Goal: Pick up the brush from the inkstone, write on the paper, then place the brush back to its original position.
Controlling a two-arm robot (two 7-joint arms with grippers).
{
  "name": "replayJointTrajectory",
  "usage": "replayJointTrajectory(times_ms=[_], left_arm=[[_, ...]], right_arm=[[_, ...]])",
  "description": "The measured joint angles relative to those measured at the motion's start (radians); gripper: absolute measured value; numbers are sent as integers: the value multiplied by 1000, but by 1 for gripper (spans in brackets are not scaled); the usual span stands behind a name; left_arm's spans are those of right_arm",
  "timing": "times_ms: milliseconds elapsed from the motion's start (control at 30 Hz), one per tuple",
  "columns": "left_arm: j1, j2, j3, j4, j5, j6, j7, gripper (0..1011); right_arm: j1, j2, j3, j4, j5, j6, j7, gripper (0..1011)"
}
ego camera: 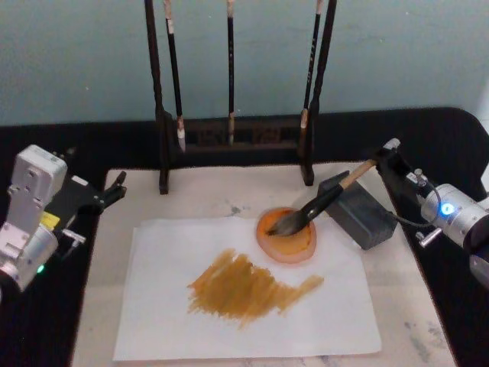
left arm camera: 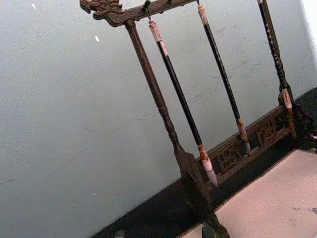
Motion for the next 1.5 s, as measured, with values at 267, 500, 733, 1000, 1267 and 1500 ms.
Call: replayJointTrajectory(times_ms=[267,500,733,1000,1267,1500], left_arm=[[0,0,0,0,0,0,0,1010],[0,0,0,0,0,0,0,1010],[0,0,0,0,0,0,0,1010],[0,0,0,0,0,0,0,1010],[0,0,0,0,0,0,0,1010],[0,0,0,0,0,0,0,1010]], right_arm=[[-4,1,-5,-1,30,-10,-14,154],[1,11,-21,3,39,-16,-11,155],[12,28,-45,9,40,-20,10,155],[15,32,-50,11,40,-19,18,155],[13,30,-48,10,40,-18,15,247],[13,29,-46,9,40,-18,13,467]])
